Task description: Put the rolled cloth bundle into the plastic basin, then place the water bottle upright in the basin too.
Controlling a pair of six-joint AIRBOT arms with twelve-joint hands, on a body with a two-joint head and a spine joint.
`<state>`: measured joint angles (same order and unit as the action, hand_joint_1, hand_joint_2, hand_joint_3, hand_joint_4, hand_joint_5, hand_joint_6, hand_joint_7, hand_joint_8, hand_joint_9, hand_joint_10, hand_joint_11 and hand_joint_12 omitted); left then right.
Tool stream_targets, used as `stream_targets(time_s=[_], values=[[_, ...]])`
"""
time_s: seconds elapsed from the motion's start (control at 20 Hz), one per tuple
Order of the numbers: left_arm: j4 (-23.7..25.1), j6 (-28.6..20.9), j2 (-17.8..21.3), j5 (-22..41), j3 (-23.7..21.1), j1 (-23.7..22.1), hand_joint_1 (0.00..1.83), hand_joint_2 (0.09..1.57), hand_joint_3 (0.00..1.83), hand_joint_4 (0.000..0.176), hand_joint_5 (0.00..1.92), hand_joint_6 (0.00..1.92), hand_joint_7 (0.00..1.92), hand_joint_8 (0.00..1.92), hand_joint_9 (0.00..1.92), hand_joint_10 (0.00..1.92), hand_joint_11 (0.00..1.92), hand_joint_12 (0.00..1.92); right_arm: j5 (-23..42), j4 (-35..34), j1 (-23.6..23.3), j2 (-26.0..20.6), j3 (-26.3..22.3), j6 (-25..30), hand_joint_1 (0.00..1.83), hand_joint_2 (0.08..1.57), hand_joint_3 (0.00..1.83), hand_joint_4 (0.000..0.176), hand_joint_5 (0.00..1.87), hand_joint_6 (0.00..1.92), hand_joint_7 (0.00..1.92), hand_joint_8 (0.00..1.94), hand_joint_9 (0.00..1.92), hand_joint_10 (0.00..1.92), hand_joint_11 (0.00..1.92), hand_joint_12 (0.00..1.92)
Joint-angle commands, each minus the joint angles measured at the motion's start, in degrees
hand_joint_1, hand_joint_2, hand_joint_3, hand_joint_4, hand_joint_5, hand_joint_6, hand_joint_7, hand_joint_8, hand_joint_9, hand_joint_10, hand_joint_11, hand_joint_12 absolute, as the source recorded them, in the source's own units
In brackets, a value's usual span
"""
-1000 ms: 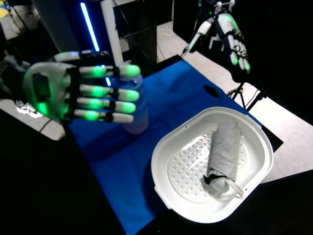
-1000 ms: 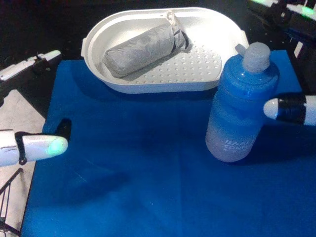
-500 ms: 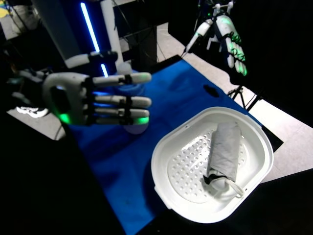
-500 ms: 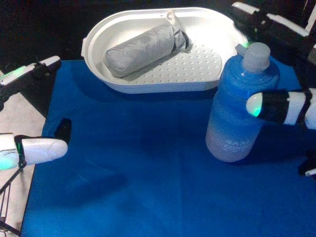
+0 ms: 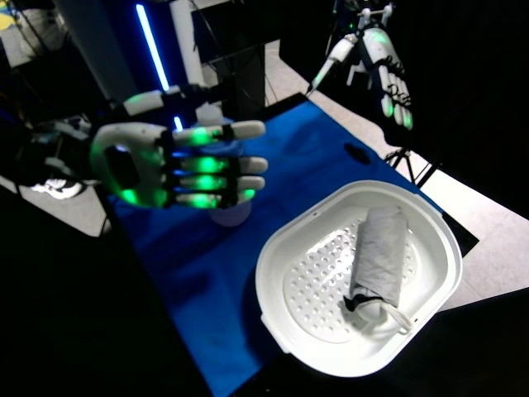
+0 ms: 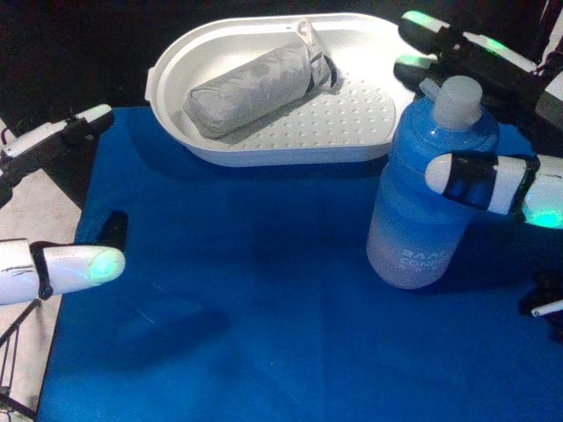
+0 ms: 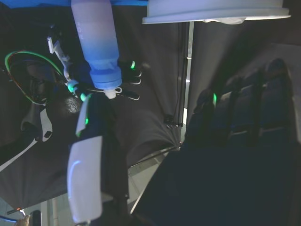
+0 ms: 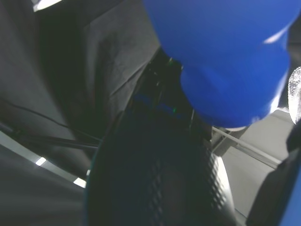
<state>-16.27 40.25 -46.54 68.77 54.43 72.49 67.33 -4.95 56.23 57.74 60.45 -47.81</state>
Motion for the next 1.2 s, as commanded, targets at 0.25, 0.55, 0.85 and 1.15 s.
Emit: stream_targets(time_s=[0.25,0.55,0.85,1.15], values=[[-0.33,-1.61,-0.52,7.79,-0.09,0.71,0.47,0.90,0.00,0.163,0.06,0.00,0.07,0.00,0.05,0.00,0.05,0.08,3.50,0.06,-0.71,0.37,1.23,0.76,1.04,1.13,0.00,0.000,0.76,0.00,0.80,0.10,0.80,0.28,0.66,1.04],[-0.62,-1.78,-0.66,8.16,-0.14,1.24,0.47,0.89,0.00,0.156,0.08,0.00,0.08,0.00,0.07,0.00,0.08,0.09,2.75,-0.13,-0.68,0.80,2.07,0.76,1.11,1.19,0.00,0.000,0.83,1.20,0.91,1.30,1.05,1.45,0.97,1.58],[-0.80,-1.78,-1.11,8.04,-0.06,1.37,0.49,0.92,0.01,0.158,0.07,0.00,0.08,0.00,0.07,0.00,0.08,0.09,2.80,1.40,-2.49,-0.99,2.19,0.75,1.11,1.21,0.00,0.000,0.80,1.27,1.06,1.77,1.24,1.91,1.24,1.92],[-0.94,-1.78,-1.13,8.23,-0.05,1.67,0.50,0.91,0.00,0.161,0.08,0.00,0.09,0.00,0.09,0.00,0.09,0.10,5.41,6.21,-7.02,-3.10,1.14,0.74,1.13,1.17,0.00,0.000,0.85,1.19,1.04,1.75,1.28,1.92,1.34,1.92]])
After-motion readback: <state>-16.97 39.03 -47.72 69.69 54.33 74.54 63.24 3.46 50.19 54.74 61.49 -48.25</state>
